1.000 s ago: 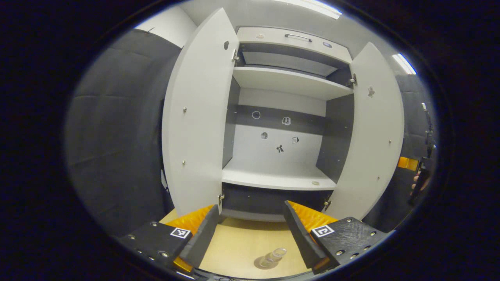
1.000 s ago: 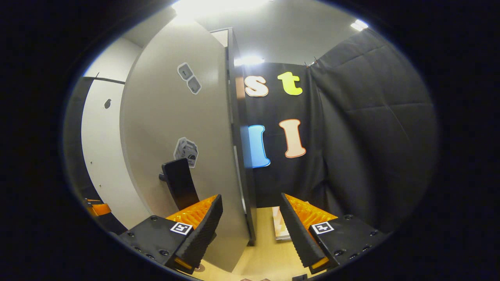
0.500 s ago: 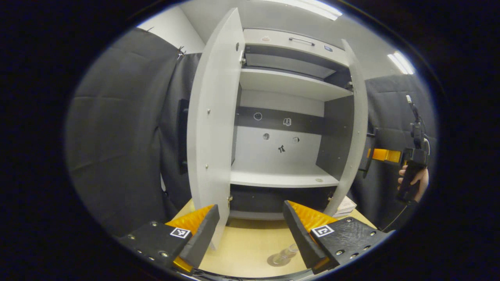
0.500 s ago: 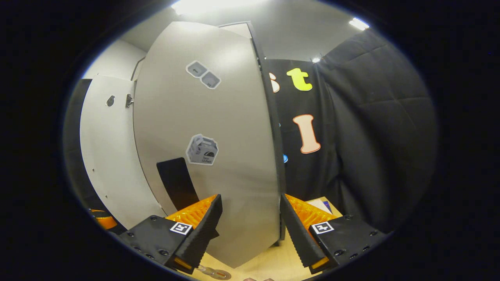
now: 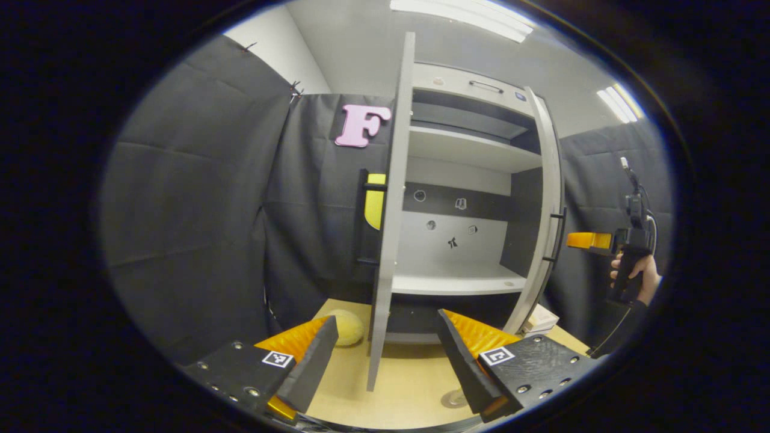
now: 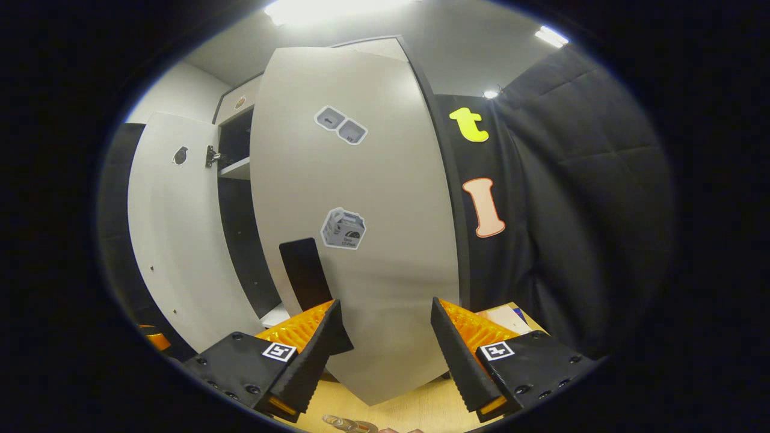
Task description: Grasp the bottle in the cabinet with the left hand and place it on the coaster, then close the right door with the right hand and the left door with the left hand.
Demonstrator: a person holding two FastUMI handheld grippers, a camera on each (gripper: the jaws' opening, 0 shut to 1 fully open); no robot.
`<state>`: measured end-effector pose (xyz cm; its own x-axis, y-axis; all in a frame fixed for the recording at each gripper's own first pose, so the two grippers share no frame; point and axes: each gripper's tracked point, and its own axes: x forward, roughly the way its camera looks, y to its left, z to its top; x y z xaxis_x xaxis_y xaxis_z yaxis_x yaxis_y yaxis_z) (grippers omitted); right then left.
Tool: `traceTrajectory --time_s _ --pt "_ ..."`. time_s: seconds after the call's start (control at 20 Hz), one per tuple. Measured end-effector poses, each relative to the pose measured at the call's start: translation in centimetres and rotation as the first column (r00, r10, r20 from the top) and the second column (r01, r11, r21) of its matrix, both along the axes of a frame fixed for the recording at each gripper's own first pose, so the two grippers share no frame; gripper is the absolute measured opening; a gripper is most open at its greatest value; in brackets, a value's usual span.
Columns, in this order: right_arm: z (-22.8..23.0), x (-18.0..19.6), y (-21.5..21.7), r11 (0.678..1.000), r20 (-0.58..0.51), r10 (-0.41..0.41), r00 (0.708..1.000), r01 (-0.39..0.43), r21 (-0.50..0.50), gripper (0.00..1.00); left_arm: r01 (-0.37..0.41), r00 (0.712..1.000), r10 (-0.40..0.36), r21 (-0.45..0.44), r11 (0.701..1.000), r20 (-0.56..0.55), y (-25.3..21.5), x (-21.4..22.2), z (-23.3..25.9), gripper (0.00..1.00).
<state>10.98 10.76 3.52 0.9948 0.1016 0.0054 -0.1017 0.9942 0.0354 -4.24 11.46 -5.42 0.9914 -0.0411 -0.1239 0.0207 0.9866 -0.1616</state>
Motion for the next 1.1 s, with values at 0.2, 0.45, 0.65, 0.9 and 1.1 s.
traceTrajectory --time_s 0.2,0.45,0.65,0.9,1.1 --pt "-0.7 -0.4 0.0 1.000 -0.007 -0.020 1.000 0.020 -0.024 0.95 -0.060 0.998 0.063 -0.116 0.991 0.029 5.2 0.3 0.4 0.98" --pt "-1.2 -1.5 -0.2 0.998 0.006 -0.049 0.999 0.049 -0.039 0.95 -0.137 0.988 0.145 -0.148 0.979 0.045 10.7 0.7 1.0 0.96" --pt "-1.9 -1.6 -0.1 0.997 -0.002 -0.058 0.998 0.057 -0.045 0.95 -0.175 0.981 0.182 -0.114 0.978 0.062 14.0 1.0 1.5 0.94" --pt "-3.1 -2.4 0.1 0.997 -0.019 -0.062 0.998 0.061 -0.050 0.95 -0.171 0.980 0.177 -0.069 0.983 0.093 16.4 3.1 3.6 0.98" --pt "-3.8 -3.2 0.4 0.995 -0.024 -0.070 0.997 0.068 -0.072 0.95 -0.120 0.986 0.122 -0.026 0.992 0.115 16.5 5.7 5.3 0.98"
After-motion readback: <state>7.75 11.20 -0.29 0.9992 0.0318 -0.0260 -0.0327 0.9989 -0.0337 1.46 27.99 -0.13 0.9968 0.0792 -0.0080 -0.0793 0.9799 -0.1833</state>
